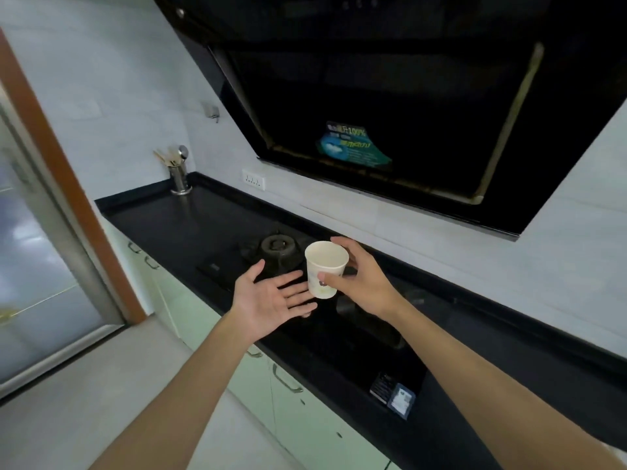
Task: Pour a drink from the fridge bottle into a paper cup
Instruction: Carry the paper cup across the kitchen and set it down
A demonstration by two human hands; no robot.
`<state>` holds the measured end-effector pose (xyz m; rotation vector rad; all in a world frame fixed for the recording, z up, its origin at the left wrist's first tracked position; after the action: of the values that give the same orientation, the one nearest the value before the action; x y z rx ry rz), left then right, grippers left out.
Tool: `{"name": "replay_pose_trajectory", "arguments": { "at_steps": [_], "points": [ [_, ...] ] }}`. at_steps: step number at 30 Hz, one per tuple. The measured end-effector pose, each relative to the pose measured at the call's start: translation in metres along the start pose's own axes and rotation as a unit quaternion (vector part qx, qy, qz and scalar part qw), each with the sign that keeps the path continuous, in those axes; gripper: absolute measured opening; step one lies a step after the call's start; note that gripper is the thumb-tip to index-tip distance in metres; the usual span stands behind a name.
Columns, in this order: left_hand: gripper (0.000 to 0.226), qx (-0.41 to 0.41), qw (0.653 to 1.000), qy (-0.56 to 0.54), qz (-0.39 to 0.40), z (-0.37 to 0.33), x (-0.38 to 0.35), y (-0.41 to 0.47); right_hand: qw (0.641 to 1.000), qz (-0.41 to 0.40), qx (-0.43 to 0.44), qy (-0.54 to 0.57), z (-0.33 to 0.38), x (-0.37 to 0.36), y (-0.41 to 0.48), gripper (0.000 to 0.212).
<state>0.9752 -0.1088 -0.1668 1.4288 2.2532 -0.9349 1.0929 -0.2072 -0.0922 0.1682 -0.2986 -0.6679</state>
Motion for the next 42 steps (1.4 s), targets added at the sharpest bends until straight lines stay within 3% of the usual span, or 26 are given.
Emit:
{"name": "replay_pose_trajectory", "arguments": {
  "at_steps": [22, 42],
  "points": [
    [0.075, -0.014, 0.998, 0.001, -0.067, -0.130, 0.214, -0.039, 0.997, 0.061, -0.006, 0.040, 0.011, -0.240, 0.121, 0.070],
    [0.074, -0.098, 0.979, -0.054, -0.169, -0.251, 0.381, -0.033, 0.973, 0.201, 0.004, 0.109, 0.007, -0.425, 0.269, 0.068]
  ]
}}
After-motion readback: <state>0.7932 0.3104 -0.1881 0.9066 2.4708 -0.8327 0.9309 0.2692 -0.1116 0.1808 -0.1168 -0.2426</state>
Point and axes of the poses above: each hand's wrist, its own y-axis towards the middle knuckle, its own x-axis out of the back of the hand, z = x × y, the point moved 10 cm from there along y, towards the middle knuckle, and after that the axes turned 14 degrees about y, right-handed, at the moved point
